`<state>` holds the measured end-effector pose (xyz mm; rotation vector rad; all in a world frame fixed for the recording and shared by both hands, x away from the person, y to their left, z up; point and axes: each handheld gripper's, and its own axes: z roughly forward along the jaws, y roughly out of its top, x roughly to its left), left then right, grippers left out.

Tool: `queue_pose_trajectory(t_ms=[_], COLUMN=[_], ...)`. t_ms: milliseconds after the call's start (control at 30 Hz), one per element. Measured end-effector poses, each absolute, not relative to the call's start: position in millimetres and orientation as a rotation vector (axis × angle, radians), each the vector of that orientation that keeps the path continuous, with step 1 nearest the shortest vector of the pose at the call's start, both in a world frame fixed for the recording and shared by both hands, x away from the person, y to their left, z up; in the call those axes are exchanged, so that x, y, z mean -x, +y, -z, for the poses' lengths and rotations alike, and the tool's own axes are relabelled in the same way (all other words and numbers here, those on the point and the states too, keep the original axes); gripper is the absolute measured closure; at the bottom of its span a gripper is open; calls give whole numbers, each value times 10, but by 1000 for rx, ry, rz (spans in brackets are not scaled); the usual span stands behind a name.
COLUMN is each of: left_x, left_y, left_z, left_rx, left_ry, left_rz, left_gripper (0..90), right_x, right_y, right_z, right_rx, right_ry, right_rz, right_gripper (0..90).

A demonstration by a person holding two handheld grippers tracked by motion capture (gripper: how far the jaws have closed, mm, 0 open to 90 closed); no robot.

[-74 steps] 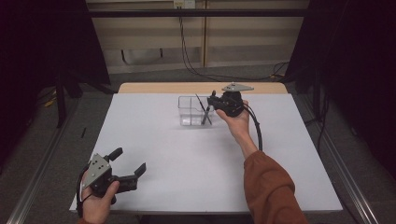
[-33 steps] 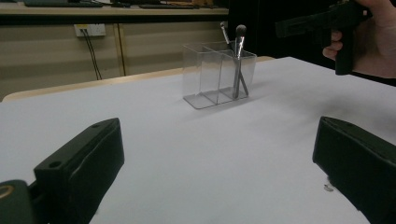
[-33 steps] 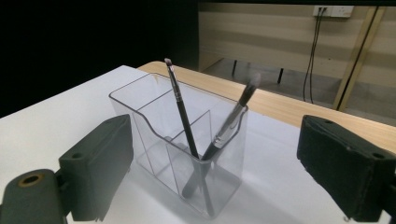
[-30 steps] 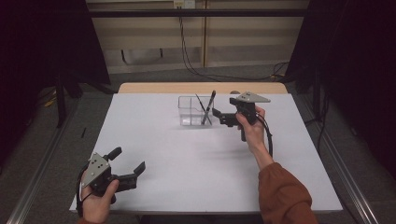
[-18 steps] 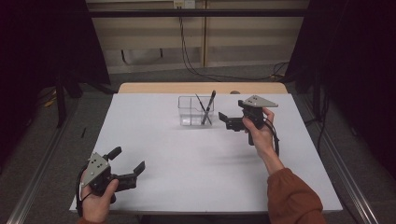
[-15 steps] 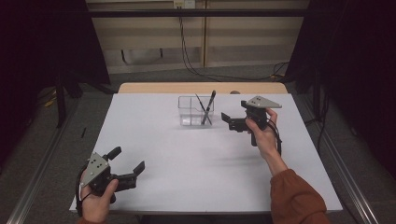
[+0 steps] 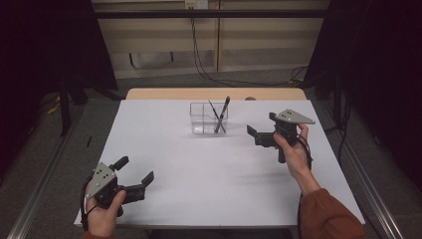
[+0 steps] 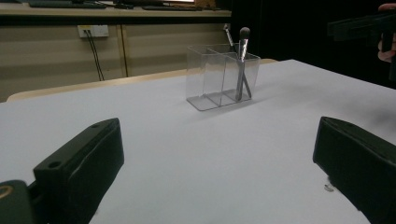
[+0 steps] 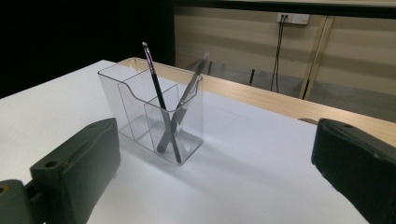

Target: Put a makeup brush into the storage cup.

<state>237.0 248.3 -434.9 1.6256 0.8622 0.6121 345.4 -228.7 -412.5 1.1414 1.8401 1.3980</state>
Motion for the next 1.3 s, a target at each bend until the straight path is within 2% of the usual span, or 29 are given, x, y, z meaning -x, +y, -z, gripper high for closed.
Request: queue_pose_trajectory(t_ms=[633,1300], left_x=[-2355,-2330], left_y=[2499,2503], left_z=[4346,4338], left_rx=[-1619,-1606], left_ry=[857,860], left_rz=[-618,-622], left_gripper=[20,20], right_x=[-3043,-2635], right_y=[-2665,-2853], right_z=[4215,4400], right_rx=[-1179,-1200], right_ry=[1786,1769], right_rz=[-1390,-1380], right_gripper=[5,2])
